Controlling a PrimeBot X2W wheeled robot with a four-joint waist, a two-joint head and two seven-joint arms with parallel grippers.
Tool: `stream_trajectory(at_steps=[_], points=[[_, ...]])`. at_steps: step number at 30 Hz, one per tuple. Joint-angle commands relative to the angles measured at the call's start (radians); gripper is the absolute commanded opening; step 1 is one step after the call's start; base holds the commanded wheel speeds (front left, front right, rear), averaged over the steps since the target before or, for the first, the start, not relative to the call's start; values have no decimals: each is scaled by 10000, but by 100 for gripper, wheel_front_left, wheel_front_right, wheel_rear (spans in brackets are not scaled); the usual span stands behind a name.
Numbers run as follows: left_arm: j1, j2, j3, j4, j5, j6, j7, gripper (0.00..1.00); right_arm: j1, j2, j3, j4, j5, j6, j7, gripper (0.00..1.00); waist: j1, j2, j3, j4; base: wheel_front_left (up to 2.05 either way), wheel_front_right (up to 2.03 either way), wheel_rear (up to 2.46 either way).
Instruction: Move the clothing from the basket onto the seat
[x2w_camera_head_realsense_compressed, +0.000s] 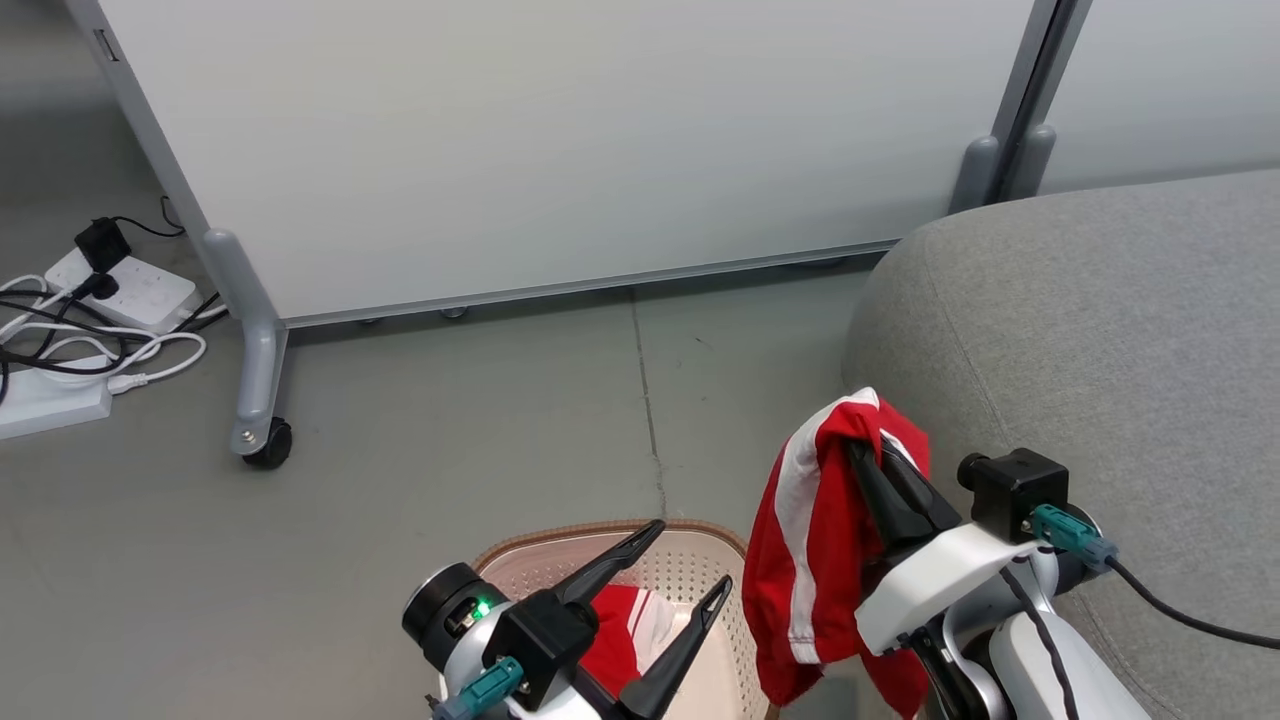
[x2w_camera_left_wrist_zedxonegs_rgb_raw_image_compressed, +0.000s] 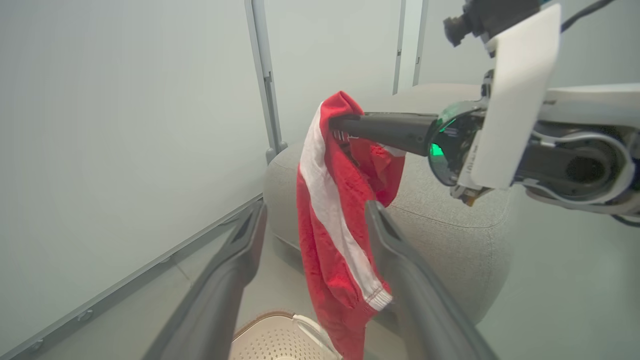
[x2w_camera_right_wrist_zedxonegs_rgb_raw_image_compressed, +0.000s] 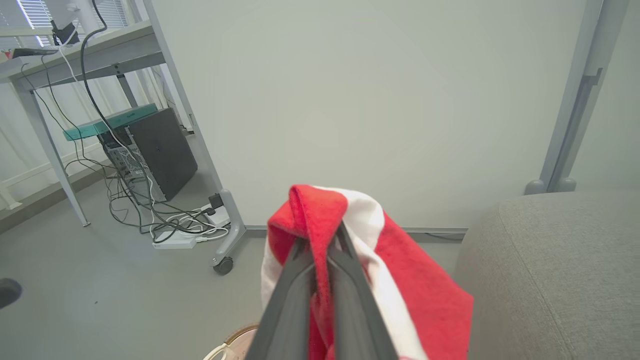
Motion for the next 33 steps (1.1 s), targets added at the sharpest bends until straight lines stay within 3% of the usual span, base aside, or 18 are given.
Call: stream_trajectory(at_steps=[1,7,23,33], points=[[-124,24,12,4,18,11,-42,100,89,-38,-7,-33,48,19,-12,0,0,0,44,-101,0,0,0],[-252,78,-37,-142,80,94,-12,100,-28,-35,-56,-166,-14,19,11,0,0,0,308,-827,0,0,0],[-384,248,-252,-409,71,210,192,100,-171,-28,-346,-474,-8,19,-364,0,0,0,996,-3589,0,0,0],[-793,350,-376,-657,208,208,455,100,-1044,-28,-847,-660,281,19,-781,0,0,0,1571,-4212,0,0,0]])
